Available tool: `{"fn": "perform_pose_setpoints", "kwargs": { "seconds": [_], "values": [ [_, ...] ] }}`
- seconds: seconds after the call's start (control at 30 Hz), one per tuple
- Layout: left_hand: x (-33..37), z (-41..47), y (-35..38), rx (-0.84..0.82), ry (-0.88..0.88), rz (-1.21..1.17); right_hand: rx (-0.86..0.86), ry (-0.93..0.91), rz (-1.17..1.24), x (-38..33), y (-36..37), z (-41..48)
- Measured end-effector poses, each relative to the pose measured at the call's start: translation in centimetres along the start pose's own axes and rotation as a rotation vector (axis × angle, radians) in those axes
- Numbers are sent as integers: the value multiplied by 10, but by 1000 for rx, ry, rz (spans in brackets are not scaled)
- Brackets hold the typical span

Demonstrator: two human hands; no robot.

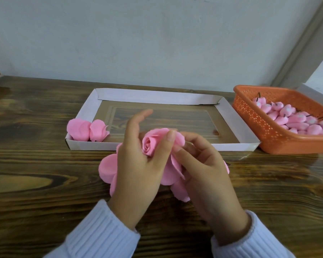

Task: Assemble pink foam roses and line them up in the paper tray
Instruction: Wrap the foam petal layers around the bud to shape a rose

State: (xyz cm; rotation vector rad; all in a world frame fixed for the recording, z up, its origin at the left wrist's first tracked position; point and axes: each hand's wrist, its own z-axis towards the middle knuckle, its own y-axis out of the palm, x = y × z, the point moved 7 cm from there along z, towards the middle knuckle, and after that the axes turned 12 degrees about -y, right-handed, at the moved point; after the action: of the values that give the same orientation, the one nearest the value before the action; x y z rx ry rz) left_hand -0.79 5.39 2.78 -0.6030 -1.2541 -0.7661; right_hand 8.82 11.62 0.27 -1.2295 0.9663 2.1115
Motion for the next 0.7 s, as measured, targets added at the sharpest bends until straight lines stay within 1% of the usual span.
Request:
{"fn": "perform_pose_setpoints", "kwargs": {
  "seconds": [0.17,0.23,0.4,0.47,0.6,0.7],
  "values": [
    [-6,-1,1,15,-21,-65,1,-18,-118,3,-4,-1],
    [-5,-1,1,9,-20,-86,-6,-9,-123,4,-4,-2],
    [-5,3,2,-59,-17,-115,-18,15,-59,5,-3,-2],
    [-9,6,2,-85,-27,-134,-47,28,-35,4,0,-2],
    [-12,7,1,-78,-12,-135,-140,48,87,3,10,-4],
    [-10,5,4,-89,-19,-126,-171,29,106,1,14,-4]
  ]
}}
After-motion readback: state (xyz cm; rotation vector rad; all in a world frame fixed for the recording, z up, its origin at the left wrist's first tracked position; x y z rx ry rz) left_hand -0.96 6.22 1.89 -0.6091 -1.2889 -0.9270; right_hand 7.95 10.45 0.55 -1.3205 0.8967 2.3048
